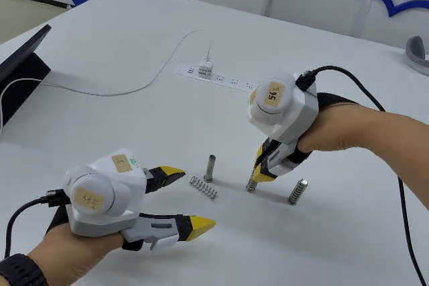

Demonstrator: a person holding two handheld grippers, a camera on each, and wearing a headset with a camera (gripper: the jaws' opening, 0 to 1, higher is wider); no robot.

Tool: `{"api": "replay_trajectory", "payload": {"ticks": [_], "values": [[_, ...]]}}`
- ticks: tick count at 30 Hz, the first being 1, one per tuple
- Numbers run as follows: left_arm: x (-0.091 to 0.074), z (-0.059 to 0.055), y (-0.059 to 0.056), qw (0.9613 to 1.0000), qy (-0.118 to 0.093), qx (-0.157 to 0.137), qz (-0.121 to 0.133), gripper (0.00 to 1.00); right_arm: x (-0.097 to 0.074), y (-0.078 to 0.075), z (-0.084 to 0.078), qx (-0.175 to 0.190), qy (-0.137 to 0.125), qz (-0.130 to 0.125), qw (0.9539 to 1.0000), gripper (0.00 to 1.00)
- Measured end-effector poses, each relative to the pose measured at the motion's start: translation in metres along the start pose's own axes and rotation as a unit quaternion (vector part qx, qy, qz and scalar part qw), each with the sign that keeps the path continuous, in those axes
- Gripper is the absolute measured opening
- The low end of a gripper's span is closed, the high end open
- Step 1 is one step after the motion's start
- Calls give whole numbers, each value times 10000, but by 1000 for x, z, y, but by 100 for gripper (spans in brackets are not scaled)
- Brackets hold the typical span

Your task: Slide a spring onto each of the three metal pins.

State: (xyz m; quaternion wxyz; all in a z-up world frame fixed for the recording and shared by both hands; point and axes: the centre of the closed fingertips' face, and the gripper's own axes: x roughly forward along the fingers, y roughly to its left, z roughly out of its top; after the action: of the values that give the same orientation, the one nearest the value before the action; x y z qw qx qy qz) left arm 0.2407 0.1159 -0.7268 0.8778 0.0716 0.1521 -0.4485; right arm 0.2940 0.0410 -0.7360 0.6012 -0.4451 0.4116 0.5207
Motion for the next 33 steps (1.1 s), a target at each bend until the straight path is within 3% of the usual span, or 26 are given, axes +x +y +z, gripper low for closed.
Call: {"api": "replay_trajectory", "payload": {"ticks": [6,23,33], "values": [[-1,0,1,10000,-4,-22,15,60,6,2,-3,31,1,11,10000,12],[-1,1,1,10000,-3,9,28,60,-4,2,0,61,-243,-110,9996,19],[-2,2,0,10000,7,21,41,60,-16,2,28,32,-701,-333,9970,19]]}}
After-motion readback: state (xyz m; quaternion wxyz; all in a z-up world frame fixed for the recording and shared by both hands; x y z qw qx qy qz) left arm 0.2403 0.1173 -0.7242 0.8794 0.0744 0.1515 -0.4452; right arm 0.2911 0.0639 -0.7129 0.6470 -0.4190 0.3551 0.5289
